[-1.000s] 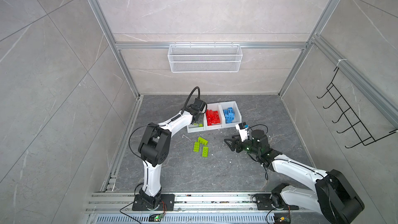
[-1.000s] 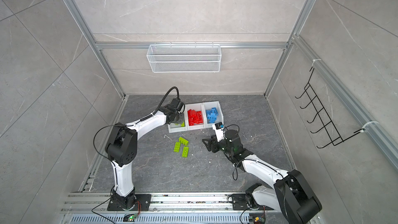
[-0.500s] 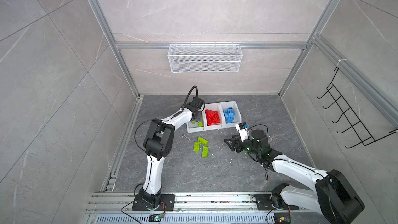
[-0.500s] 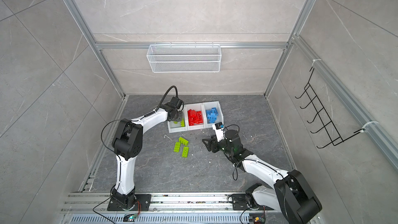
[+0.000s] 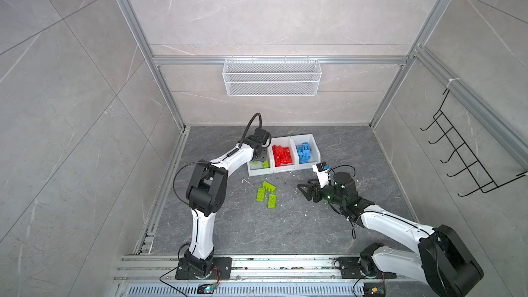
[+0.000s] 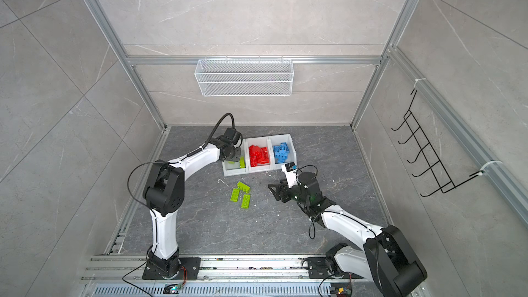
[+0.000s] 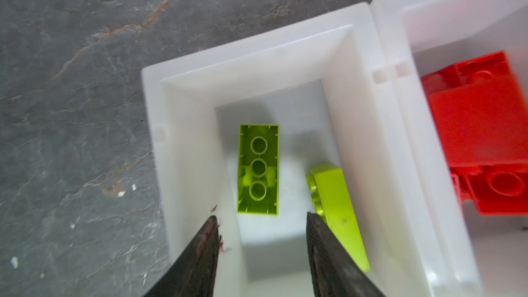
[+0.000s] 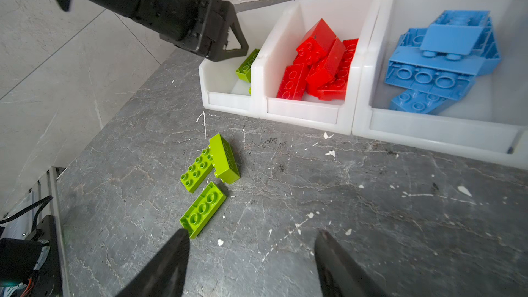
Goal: Sort the legos into containers by color
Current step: 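Carry the green brick into the green compartment and release, then move the left gripper back and grasp a lime-green 2x4 brick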
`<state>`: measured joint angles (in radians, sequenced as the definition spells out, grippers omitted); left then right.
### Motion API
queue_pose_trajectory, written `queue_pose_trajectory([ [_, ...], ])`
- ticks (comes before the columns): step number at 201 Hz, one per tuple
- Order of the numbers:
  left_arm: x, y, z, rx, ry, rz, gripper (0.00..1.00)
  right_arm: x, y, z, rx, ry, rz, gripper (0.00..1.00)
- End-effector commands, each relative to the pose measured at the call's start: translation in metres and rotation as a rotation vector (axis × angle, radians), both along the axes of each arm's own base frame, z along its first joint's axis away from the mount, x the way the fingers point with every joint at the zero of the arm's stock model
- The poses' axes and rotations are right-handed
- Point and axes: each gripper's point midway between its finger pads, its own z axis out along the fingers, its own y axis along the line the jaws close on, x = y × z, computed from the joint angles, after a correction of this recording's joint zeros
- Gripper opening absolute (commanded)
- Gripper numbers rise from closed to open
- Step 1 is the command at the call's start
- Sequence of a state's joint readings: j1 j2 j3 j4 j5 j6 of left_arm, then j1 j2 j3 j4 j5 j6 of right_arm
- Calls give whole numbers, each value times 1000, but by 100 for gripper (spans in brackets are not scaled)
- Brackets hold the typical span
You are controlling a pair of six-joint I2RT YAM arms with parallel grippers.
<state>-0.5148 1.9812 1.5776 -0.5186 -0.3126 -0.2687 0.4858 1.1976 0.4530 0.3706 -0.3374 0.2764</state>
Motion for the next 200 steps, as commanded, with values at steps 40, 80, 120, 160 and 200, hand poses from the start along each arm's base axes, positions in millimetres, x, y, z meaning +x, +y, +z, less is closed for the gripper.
queue_pose_trajectory([
  [40, -95, 11, 75, -8, -104, -1, 54, 4, 3, 10, 5, -26, 9, 71],
  [80, -161, 16, 59, 28, -94, -9, 55, 5, 2, 6, -12, -21, 3, 71],
  [120, -185, 15, 15, -7, -22, 2, 51, 6, 5, 4, -7, -10, 15, 71],
  [160, -185, 0, -22, -31, 37, -12, 51, 7, 5, -2, -21, 1, 13, 71],
  [200, -176, -13, -44, -4, 76, -18, 53, 6, 5, -1, -19, 1, 15, 71],
])
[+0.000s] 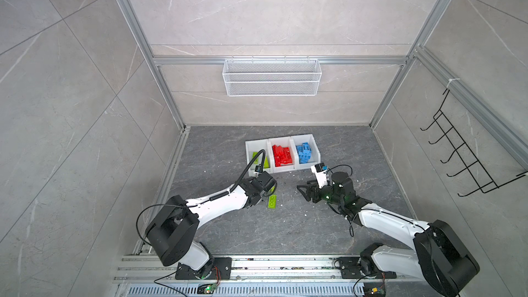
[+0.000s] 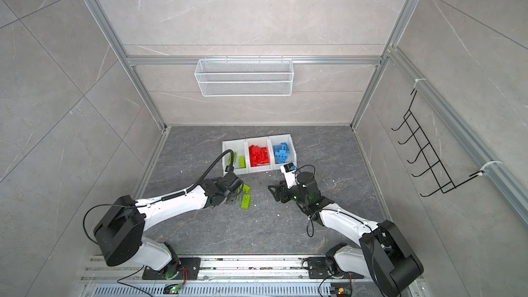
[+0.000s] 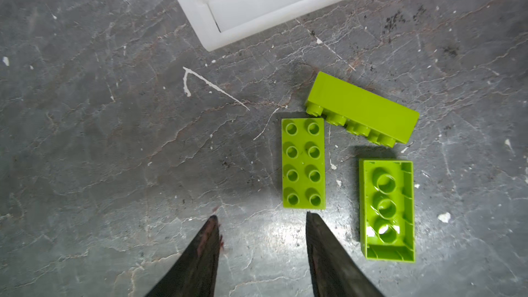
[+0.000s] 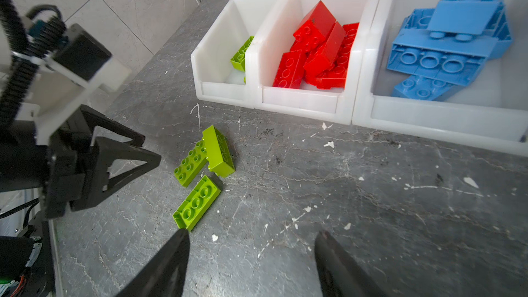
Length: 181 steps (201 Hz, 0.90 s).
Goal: Sort the legos into containers by color
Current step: 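Move the left gripper back and grasp a lime-green 2x4 brick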
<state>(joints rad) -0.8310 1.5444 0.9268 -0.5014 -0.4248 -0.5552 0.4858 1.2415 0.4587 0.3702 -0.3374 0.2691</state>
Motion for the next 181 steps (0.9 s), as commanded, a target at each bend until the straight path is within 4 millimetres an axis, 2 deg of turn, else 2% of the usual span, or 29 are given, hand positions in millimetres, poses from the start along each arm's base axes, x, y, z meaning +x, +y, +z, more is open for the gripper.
queue_pose_trajectory([
  [1, 12, -19, 0, -51, -13, 8, 53, 5, 4, 11, 3, -28, 12, 71],
  [35, 16, -26, -17, -45, 10, 8, 54, 4, 4, 13, 4, -33, 12, 71],
  [93, 19, -30, -34, -36, 37, 13, 55, 3, 6, 15, 13, -31, 19, 71],
  [149, 21, -23, -48, -55, 80, 52, 57, 3, 6, 16, 13, -34, 21, 71],
  [181, 22, -21, -49, -57, 85, 56, 57, 3, 6, 15, 10, -31, 22, 71],
])
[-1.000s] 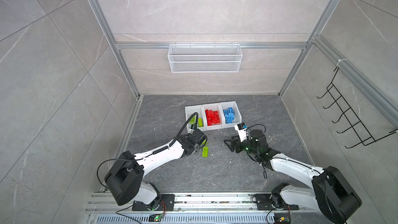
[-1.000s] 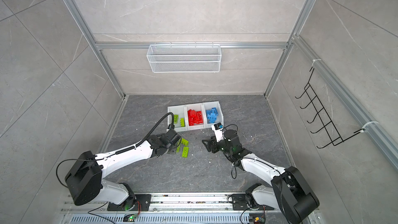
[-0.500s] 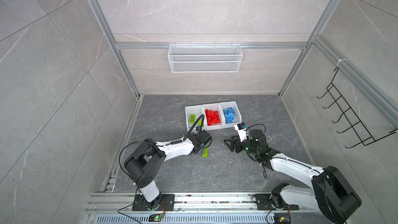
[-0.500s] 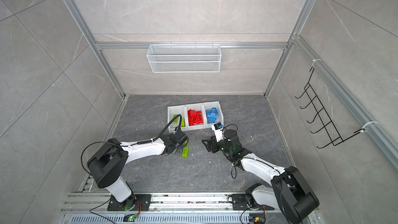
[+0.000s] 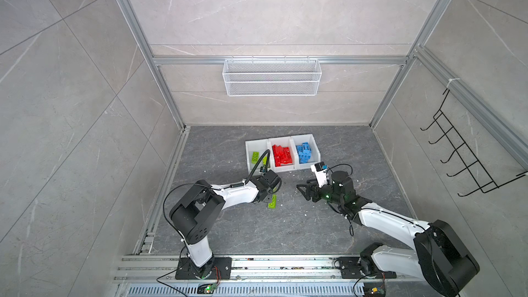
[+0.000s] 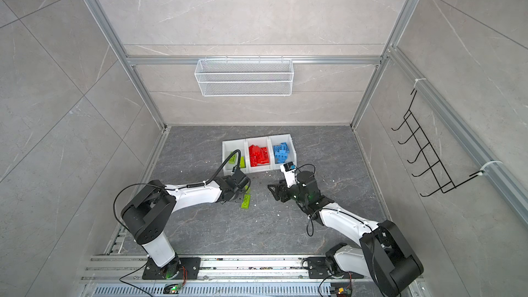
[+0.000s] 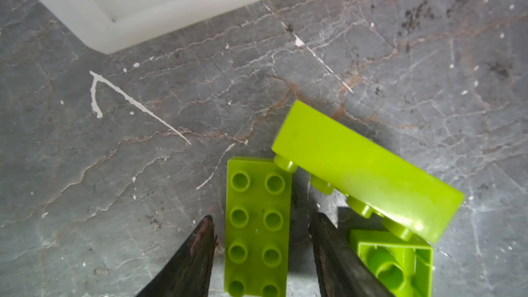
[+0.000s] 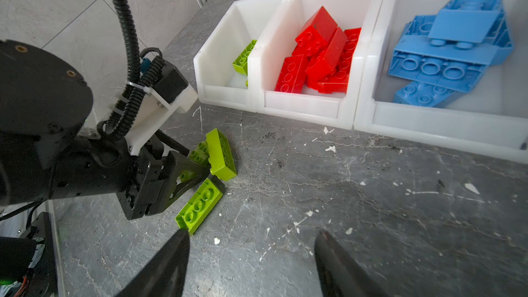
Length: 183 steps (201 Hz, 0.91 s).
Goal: Sort the legos into containers by color
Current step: 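Move the left gripper back and grasp a lime-green 2x4 brick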
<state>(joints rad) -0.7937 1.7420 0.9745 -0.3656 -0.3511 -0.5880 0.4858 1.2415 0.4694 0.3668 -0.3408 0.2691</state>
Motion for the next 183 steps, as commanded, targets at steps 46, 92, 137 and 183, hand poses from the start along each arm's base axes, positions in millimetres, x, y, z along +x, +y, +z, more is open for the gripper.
queue_pose_trajectory([
  [46, -2, 2, -2, -10, 21, 14, 49, 2, 5, 9, 3, -19, 18, 71],
  [92, -2, 6, 7, -6, 0, 17, 41, 2, 5, 8, 0, -18, 19, 71],
  [137, -1, 8, 21, -11, -21, 17, 38, 1, 5, 9, 1, -21, 21, 71],
  [183, 1, 10, 50, -25, -68, 9, 37, 1, 6, 9, 1, -19, 20, 71],
])
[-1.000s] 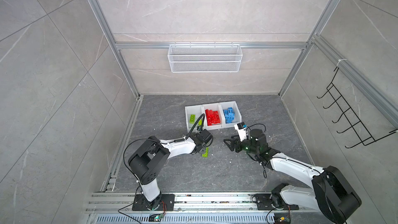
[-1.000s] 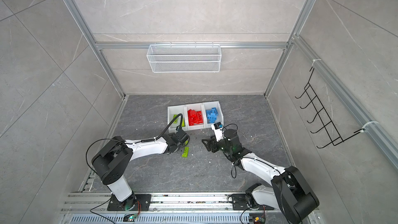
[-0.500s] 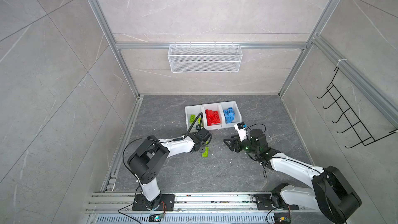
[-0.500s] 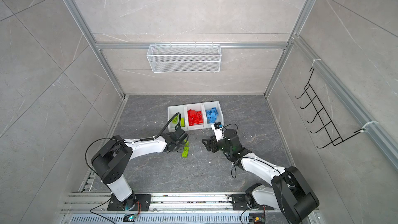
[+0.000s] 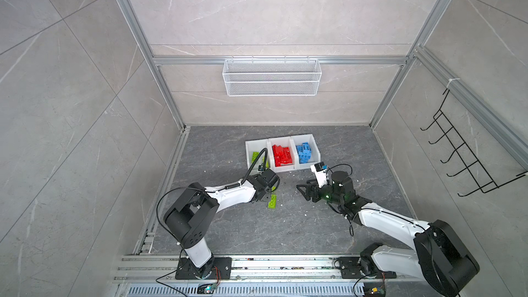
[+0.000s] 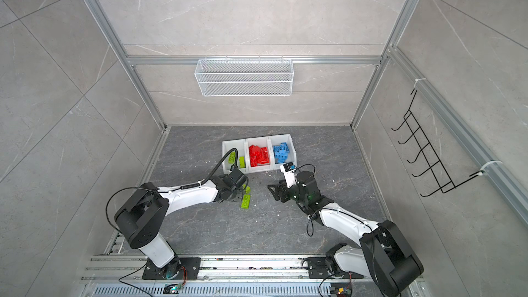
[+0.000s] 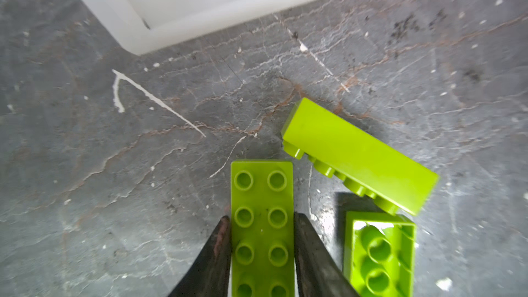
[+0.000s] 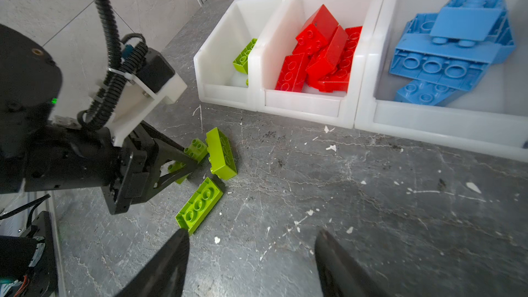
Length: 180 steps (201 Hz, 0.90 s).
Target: Sort the legos into containers by color
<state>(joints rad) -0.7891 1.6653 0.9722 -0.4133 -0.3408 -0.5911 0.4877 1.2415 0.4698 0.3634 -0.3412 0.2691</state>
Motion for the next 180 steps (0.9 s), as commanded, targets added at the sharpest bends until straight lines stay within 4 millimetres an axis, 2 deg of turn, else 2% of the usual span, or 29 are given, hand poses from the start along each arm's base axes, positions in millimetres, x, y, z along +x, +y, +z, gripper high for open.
queue_pose_trajectory([
  [1, 5, 6, 30, 2, -58, 6, 37, 2, 5, 10, 2, -23, 18, 71],
  [38, 19, 5, 63, 19, -114, -26, 37, 2, 6, 10, 3, -21, 21, 71],
  [81, 45, 8, 90, 11, -161, -37, 38, 2, 6, 10, 2, -24, 22, 71],
  [123, 68, 10, 110, -28, -187, -60, 38, 3, 5, 10, -3, -26, 20, 71],
  [146, 89, 16, 118, -42, -210, -50, 38, 2, 6, 8, -5, -22, 21, 71],
  [162, 104, 21, 120, -46, -234, -35, 38, 2, 6, 8, -6, -21, 23, 71],
  [180, 113, 15, 118, -78, -208, -56, 38, 2, 6, 8, -5, -22, 23, 71],
])
